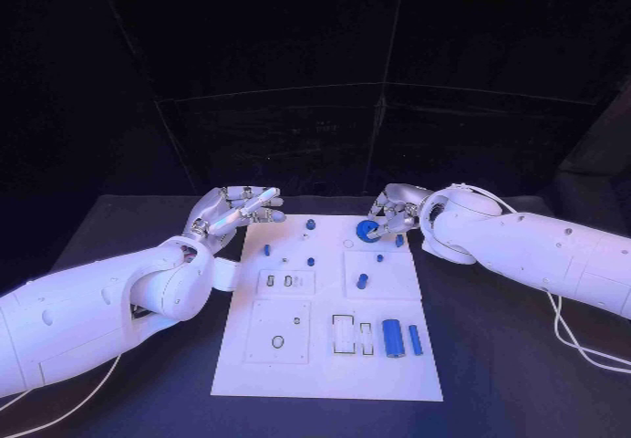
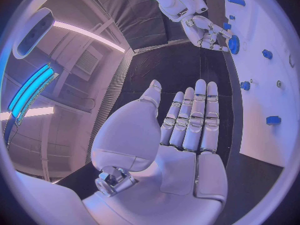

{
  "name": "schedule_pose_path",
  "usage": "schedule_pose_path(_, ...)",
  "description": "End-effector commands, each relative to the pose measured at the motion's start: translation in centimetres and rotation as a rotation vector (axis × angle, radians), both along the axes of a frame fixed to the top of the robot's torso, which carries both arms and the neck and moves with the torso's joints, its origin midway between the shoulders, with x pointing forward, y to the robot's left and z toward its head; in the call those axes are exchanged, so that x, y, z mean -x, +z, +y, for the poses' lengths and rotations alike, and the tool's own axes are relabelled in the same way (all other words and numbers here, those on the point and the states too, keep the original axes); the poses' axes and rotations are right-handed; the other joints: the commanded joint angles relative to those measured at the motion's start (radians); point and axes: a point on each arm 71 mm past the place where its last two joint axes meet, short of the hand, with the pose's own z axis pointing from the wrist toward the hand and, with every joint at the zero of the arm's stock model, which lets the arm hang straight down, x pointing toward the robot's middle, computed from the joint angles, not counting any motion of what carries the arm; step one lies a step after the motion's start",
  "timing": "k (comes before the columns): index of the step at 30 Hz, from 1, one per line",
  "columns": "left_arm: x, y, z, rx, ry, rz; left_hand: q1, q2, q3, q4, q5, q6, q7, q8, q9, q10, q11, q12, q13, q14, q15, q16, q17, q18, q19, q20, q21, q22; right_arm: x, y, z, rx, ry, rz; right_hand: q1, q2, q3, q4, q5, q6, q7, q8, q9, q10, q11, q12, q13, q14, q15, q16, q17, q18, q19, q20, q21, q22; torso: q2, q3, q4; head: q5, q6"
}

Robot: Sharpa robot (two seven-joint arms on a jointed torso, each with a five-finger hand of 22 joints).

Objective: Assemble the parts on the task board

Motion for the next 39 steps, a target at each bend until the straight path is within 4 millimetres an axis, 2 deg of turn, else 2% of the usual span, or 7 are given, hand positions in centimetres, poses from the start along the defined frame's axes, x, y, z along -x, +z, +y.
schedule_pose_path(1, 0.0, 0.1, -0.2, 0.005, -0.015, -0.007, 0.007, 0.006, 0.001, -0.006, 0.004, 0.008, -0.001, -0.005, -0.001, 0.001, 0.007, -0.007, -0.001, -0.006, 0.004, -0.001, 0.001, 0.013, -0.002, 0.006, -0.005, -0.001, -0.1, -0.1, 0.2, 0.033, 0.009, 0.006, 0.02, 0.008, 0.006, -0.011, -0.012, -0.001, 0.0, 0.009, 0.001, 0.012, -0.002, 0.015, 0.019, 0.06, 0.007, 0.006, 0.014, -0.011, 0.009, 0.002, 0.007, 0.005, 0.0, 0.0, 0.0005, -0.001, -0.001)
schedule_pose_path(3, 0.0, 0.1, -0.2, 0.004, -0.015, -0.006, 0.007, 0.006, 0.001, -0.006, 0.004, 0.008, -0.001, -0.005, -0.001, 0.001, 0.007, -0.007, -0.001, -0.006, 0.004, -0.001, 0.001, 0.013, -0.002, 0.006, -0.005, -0.001, -0.1, -0.1, 0.2, 0.039, 0.008, 0.003, 0.027, 0.014, 0.012, -0.018, -0.015, 0.002, -0.001, 0.012, 0.001, 0.016, -0.002, 0.027, 0.033, 0.06, 0.007, 0.007, 0.016, -0.011, 0.009, 0.002, 0.009, 0.008, 0.001, 0.0009, 0.0005, -0.002, -0.002)
schedule_pose_path(14, -0.1, 0.1, -0.1, 0.004, -0.015, -0.005, 0.007, 0.006, 0.001, -0.006, 0.004, 0.008, -0.001, -0.005, -0.001, 0.001, 0.007, -0.007, -0.001, -0.006, 0.004, -0.001, 0.001, 0.013, -0.002, 0.006, -0.005, -0.001, -0.2, -0.2, 0.4, 0.078, 0.015, -0.015, 0.05, 0.036, 0.044, -0.046, -0.03, 0.018, -0.002, 0.027, 0.002, 0.033, -0.004, 0.069, 0.084, 0.061, 0.006, 0.013, 0.029, -0.013, 0.013, 0.001, 0.017, 0.021, 0.0, 0.0006, -0.0003, -0.002, -0.005)
schedule_pose_path(30, -0.1, 0.1, -0.1, 0.003, -0.017, -0.001, 0.007, 0.007, 0.001, -0.008, 0.004, 0.01, -0.002, -0.006, -0.001, 0.003, 0.006, -0.008, 0.0, -0.006, 0.003, -0.005, 0.001, 0.013, -0.002, 0.007, -0.007, -0.002, 0.1, -0.7, 1.3, 0.16, 0.041, -0.053, 0.044, 0.038, 0.067, -0.063, -0.039, 0.043, -0.005, 0.041, 0.003, 0.049, -0.006, 0.1, 0.121, 0.063, 0.005, 0.019, 0.043, -0.016, 0.019, 0.0, 0.027, 0.039, 0.001, 0.0006, 0.0006, -0.006, -0.009)
schedule_pose_path(34, -0.1, 0.1, -0.1, 0.002, -0.016, -0.001, 0.007, 0.008, 0.001, -0.008, 0.004, 0.01, -0.002, -0.006, -0.001, 0.003, 0.006, -0.008, 0.0, -0.006, 0.003, -0.005, 0.001, 0.013, -0.002, 0.007, -0.007, -0.003, 0.1, -0.5, 1.3, 0.162, 0.026, -0.081, 0.041, 0.054, 0.094, -0.068, -0.052, 0.07, -0.012, 0.052, 0.004, 0.064, -0.012, 0.121, 0.147, 0.063, 0.0, 0.02, 0.046, -0.017, 0.023, -0.003, 0.033, 0.048, 0.0, 0.0003, 0.0009, -0.006, -0.008)
schedule_pose_path(38, -0.1, 0.0, 0.0, 0.002, -0.016, 0.0, 0.007, 0.008, 0.001, -0.008, 0.004, 0.01, -0.002, -0.006, -0.001, 0.003, 0.006, -0.008, 0.0, -0.006, 0.003, -0.005, 0.001, 0.013, -0.002, 0.007, -0.007, -0.003, 0.2, -0.2, 1.5, 0.138, 0.02, -0.123, 0.037, 0.066, 0.127, -0.073, -0.027, 0.098, -0.02, 0.059, 0.005, 0.083, -0.02, 0.148, 0.18, 0.064, -0.006, 0.022, 0.051, -0.02, 0.031, -0.008, 0.041, 0.063, 0.0, -0.0002, 0.0007, -0.004, -0.007)
schedule_pose_path(39, -0.1, 0.0, 0.0, 0.002, -0.016, 0.0, 0.007, 0.008, 0.001, -0.008, 0.004, 0.01, -0.002, -0.006, -0.001, 0.003, 0.006, -0.008, 0.0, -0.006, 0.003, -0.005, 0.001, 0.013, -0.002, 0.007, -0.007, -0.003, 0.3, -0.1, 1.6, 0.127, 0.02, -0.138, 0.03, 0.065, 0.139, -0.073, -0.007, 0.103, -0.022, 0.058, 0.004, 0.088, -0.022, 0.156, 0.19, 0.064, -0.007, 0.022, 0.052, -0.02, 0.033, -0.011, 0.043, 0.067, 0.0, 0.0, 0.0004, -0.004, -0.007)
